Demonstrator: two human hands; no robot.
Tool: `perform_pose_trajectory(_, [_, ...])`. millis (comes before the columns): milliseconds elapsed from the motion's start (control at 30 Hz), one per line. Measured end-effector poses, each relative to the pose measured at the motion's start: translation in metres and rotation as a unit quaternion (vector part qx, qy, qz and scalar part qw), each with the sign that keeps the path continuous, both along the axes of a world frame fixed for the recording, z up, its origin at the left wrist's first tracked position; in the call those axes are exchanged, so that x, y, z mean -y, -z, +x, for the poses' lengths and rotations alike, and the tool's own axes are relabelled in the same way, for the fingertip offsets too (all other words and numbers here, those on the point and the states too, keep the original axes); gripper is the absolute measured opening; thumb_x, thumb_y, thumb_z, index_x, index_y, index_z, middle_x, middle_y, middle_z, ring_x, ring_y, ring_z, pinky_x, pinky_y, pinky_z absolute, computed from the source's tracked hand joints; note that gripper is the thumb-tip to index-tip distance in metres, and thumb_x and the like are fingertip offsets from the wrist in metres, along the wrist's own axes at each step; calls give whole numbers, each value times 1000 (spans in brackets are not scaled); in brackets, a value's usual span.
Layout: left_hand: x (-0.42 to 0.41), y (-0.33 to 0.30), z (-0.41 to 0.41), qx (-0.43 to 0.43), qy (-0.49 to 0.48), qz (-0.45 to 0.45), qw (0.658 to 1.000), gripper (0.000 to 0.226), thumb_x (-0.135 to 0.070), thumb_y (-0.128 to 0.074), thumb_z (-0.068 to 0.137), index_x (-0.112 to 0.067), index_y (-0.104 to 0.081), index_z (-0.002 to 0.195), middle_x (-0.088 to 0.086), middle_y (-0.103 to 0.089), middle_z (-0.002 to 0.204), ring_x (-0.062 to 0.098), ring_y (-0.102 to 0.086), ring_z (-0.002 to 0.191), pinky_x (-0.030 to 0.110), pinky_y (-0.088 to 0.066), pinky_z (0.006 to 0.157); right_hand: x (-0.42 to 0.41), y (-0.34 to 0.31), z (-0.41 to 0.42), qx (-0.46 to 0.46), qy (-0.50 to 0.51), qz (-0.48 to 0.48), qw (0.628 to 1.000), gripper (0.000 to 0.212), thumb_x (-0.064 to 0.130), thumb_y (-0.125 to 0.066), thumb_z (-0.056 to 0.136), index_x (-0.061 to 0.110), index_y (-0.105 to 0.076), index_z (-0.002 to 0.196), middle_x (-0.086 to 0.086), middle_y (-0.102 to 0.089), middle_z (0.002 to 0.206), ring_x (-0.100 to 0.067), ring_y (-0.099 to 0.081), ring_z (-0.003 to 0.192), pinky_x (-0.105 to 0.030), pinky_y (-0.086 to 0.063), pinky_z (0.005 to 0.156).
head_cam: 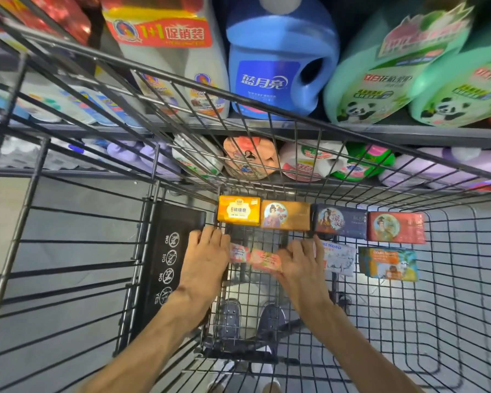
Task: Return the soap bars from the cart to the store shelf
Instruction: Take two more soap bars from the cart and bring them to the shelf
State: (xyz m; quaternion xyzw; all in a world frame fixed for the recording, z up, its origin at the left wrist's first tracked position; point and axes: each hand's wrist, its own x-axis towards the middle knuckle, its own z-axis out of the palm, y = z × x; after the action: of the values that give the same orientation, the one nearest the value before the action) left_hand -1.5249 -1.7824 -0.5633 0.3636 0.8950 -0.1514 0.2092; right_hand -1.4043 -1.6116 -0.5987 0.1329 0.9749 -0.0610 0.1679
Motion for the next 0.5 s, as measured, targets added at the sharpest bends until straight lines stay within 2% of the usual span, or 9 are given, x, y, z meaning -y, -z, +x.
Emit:
perform_pose_trajectory(100, [8, -8, -1, 7, -42, 72, 996, 42, -28, -72, 85, -24, -56, 125, -4, -58, 114, 19, -44, 105, 36, -37, 89, -5, -13, 2, -21, 42, -69, 996, 49, 37, -90, 63, 21, -69, 105, -1, -59, 103, -22, -59, 100, -55, -38, 106])
perform_pose_trajectory(167, [11, -21, -4, 38, -79, 137, 987, 43, -40, -71, 86, -25, -59, 124, -6, -63, 113, 16, -48, 102, 34, -42, 88, -11, -29, 3, 1, 60, -102, 993, 45, 47, -74, 80, 27, -61, 119, 6, -57, 114, -14, -56, 109, -48, -31, 110])
perform_pose_trajectory(233, [12, -40, -6, 82, -122, 196, 970, 44, -45, -69, 85, -27, -58, 124, -11, -62, 112, 10, -48, 99, 31, -42, 88, -20, -50, 6, 2, 85, -128, 988, 43, 53, -60, 89, 32, -54, 125, 12, -54, 118, -8, -52, 114, -42, -25, 113])
perform_pose_trajectory(333, [14, -70, -11, 124, -150, 271, 943, 44, -39, -73, 85, -29, -57, 125, -14, -58, 111, 6, -48, 101, 30, -43, 94, -34, -97, 7, -30, 131, -167, 977, 49, 59, -61, 85, 32, -56, 125, 14, -56, 118, -7, -53, 113, -38, -28, 111])
perform_pose_trajectory(400, [15, -93, -15, 136, -140, 312, 930, 46, -36, -75, 85, -25, -59, 126, -13, -59, 113, 8, -51, 107, 31, -44, 100, -44, -128, 11, -23, 160, -182, 970, 48, 54, -64, 85, 30, -59, 126, 12, -59, 121, -10, -57, 112, -39, -32, 108])
perform_pose_trajectory(500, [7, -139, -18, 175, -119, 359, 909, 45, -37, -73, 87, -24, -58, 128, -11, -58, 119, 8, -52, 115, 29, -44, 101, -62, -182, 23, -74, 226, -227, 944, 47, 56, -73, 77, 34, -65, 117, 18, -63, 105, -11, -63, 102, -40, -48, 94])
